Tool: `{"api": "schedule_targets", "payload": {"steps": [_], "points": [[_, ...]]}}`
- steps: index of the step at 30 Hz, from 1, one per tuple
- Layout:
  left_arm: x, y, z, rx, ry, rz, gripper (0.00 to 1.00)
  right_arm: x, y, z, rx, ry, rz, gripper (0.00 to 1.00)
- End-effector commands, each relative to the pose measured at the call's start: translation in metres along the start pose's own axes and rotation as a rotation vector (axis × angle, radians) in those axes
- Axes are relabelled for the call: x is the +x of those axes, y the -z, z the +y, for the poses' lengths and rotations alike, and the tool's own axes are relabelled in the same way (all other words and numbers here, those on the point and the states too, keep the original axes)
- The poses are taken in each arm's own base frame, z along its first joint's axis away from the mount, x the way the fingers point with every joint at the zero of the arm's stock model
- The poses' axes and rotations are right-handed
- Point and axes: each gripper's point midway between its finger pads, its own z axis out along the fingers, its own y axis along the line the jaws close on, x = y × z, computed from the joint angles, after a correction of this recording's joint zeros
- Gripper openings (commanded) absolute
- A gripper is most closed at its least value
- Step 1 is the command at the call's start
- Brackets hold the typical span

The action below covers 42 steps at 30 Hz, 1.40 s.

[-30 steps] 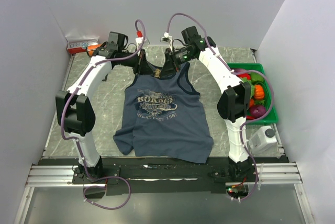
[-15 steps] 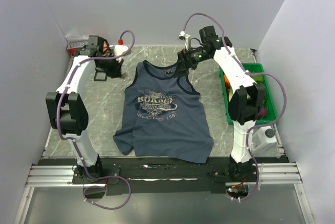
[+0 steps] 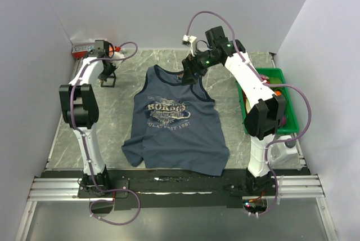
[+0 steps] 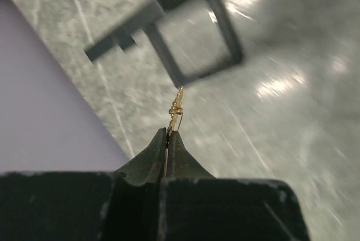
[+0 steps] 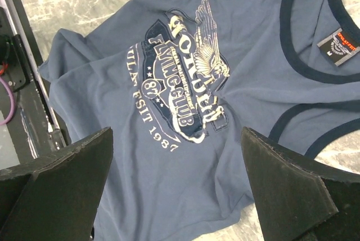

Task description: Remove the brooch from the garment

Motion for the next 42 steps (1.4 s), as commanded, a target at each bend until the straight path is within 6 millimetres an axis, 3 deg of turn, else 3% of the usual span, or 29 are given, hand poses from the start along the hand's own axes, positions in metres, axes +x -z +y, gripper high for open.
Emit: {"api": "schedule_targets", "payload": {"steps": [1,11,42], "points": [[-0.02,-0.007,0.047,-0.207,-0.008,-0.013,0.01,-0.017,0.015,0.008,0.031,0.068,-0.04,1.0],[-0.027,-0.031,0.042,-0.186,0.005,-0.038,0.01,-0.008,0.012,0.009,0.034,0.08,-0.01,1.0],[-0.029,-0.062,0.014,-0.08,0.034,-0.037,0.01,0.0,0.001,0.009,0.037,0.094,0.034,1.0]]}}
